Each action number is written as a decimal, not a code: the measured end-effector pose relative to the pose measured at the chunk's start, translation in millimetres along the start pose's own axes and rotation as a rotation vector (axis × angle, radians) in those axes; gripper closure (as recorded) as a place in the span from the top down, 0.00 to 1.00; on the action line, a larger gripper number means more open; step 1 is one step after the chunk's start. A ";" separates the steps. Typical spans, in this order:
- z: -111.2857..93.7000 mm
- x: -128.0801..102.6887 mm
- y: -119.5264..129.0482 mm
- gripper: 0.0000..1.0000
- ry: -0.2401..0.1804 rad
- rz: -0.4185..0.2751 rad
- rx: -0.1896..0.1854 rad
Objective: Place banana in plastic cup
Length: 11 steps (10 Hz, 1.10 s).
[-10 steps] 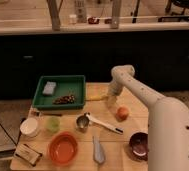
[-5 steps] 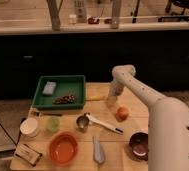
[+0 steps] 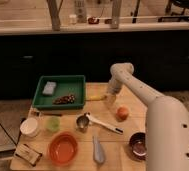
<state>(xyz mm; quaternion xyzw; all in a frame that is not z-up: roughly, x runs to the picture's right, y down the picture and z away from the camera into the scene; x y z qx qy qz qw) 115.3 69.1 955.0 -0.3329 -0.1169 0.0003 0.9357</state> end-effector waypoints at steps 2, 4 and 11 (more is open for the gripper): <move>-0.7 -5.4 -0.5 0.80 -0.007 -0.029 -0.002; -0.9 -13.9 0.5 0.80 -0.019 -0.059 -0.005; 9.5 -58.4 7.9 0.77 -0.061 -0.191 -0.045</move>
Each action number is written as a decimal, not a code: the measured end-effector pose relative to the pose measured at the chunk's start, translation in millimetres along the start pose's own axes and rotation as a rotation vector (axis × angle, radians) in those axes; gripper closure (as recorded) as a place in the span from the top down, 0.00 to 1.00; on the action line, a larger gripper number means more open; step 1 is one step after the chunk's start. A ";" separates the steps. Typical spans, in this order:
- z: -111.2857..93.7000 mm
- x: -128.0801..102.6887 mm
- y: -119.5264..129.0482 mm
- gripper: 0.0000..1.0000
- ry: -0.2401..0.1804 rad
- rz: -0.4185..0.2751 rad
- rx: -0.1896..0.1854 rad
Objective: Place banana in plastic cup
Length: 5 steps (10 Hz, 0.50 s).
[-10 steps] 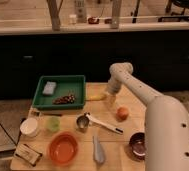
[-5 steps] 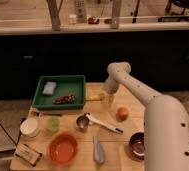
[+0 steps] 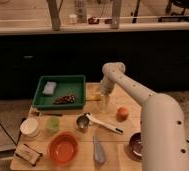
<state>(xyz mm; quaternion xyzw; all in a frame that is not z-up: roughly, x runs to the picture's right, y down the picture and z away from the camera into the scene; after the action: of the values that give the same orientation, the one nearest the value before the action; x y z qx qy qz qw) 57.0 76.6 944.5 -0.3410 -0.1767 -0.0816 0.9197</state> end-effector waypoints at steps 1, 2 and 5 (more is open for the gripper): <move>1.2 -1.9 -0.1 0.71 -0.001 -0.007 -0.002; 3.1 -2.9 0.4 0.61 -0.002 -0.015 -0.005; 6.2 -0.3 0.7 0.28 -0.015 -0.026 -0.008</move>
<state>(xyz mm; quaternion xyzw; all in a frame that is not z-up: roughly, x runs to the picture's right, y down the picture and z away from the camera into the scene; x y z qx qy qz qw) 55.3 81.2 948.4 -0.3427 -0.1879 -0.0915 0.9159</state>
